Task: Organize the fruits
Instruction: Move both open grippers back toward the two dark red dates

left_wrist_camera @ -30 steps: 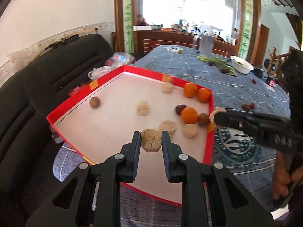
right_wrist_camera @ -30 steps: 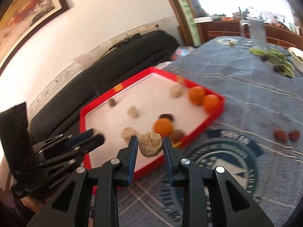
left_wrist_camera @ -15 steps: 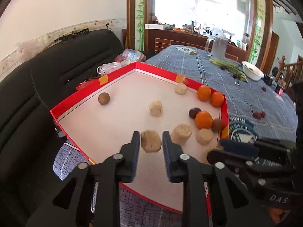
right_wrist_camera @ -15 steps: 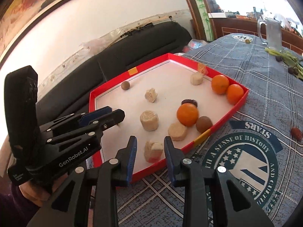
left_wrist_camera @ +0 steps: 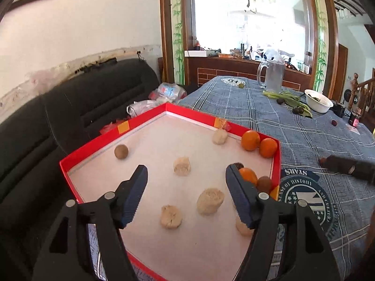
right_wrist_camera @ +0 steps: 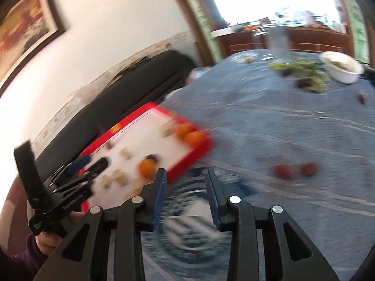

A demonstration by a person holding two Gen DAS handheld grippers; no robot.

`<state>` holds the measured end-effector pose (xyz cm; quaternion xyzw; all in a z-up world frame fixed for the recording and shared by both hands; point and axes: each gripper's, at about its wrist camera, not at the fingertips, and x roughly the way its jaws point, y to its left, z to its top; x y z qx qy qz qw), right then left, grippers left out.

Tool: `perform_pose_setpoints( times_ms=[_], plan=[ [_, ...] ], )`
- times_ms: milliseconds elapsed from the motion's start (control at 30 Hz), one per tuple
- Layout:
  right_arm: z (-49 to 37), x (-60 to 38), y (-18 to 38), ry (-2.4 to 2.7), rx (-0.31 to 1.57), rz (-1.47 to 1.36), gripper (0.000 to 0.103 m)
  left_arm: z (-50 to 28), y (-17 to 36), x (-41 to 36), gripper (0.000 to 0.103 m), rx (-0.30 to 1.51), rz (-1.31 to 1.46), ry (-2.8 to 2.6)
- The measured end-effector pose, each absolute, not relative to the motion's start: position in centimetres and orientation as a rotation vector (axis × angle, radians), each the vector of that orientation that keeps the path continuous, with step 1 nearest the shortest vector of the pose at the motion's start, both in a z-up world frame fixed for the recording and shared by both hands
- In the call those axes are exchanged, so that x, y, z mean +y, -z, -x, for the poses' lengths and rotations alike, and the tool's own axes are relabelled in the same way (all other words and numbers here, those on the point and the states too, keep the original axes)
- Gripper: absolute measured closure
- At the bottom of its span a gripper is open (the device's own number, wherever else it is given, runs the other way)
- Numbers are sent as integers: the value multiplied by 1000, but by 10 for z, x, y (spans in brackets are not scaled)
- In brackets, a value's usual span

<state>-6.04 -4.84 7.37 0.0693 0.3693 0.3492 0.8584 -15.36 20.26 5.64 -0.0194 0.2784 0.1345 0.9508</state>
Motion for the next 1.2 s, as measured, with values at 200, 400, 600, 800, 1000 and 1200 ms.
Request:
perform_pose_setpoints(
  times_ms=[200,400,600,800,1000,1200],
  plan=[
    [11,-116,-68,-628,861,-196,62,134,-48,175,32,649,-101,-254],
    [-20,-137,-39,-625,975,-347,62,129,-47,150,32,710,-103,-209],
    [-25,-144,-27,-574,1016,-361,63,129,-48,127,32,734,-97,-224],
    [-32,-137,-24,-554,1028,-357,63,138,-83,99,15,581,-162,-273],
    [-29,-122,-28,-504,998,-230,64,118,-88,57,9,603,-247,-136],
    [-18,-106,-30,-450,933,-46,74,98,-68,37,9,698,-283,-57]
  ],
)
